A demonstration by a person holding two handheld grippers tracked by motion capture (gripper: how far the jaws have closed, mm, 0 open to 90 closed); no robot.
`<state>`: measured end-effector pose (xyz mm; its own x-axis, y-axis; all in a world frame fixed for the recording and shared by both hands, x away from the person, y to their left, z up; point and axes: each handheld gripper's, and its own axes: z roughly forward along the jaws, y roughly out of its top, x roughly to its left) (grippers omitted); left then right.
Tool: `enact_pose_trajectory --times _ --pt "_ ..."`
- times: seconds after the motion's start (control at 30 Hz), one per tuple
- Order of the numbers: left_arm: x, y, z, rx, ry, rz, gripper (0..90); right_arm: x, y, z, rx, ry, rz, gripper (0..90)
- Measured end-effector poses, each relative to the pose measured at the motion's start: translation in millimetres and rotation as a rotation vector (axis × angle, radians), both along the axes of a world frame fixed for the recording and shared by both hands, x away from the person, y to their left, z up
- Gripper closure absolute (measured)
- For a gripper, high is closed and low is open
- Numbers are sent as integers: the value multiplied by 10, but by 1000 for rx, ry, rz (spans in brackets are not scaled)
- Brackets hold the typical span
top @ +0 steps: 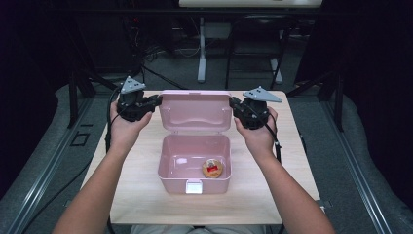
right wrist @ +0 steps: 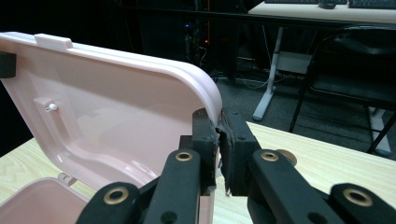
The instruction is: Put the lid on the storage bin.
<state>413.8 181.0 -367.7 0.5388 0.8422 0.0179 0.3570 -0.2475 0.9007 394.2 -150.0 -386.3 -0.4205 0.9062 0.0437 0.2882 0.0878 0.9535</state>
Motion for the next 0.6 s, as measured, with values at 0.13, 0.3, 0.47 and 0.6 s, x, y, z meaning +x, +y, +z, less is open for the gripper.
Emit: enact_pose_trajectory --times 0.13,0.3,0.47,0.6 --pt "-23 6 -6 0 -1 -2 820 -22 3 -9 -3 -9 3 845" --pt "-50 24 -8 -6 4 -11 815 -46 2 -11 0 -7 7 845" --pt "-97 28 -7 -3 1 -15 812 -94 -3 -17 1 -13 9 844" --pt "-127 30 -12 -6 -1 -18 810 -121 -6 -23 7 -14 12 843"
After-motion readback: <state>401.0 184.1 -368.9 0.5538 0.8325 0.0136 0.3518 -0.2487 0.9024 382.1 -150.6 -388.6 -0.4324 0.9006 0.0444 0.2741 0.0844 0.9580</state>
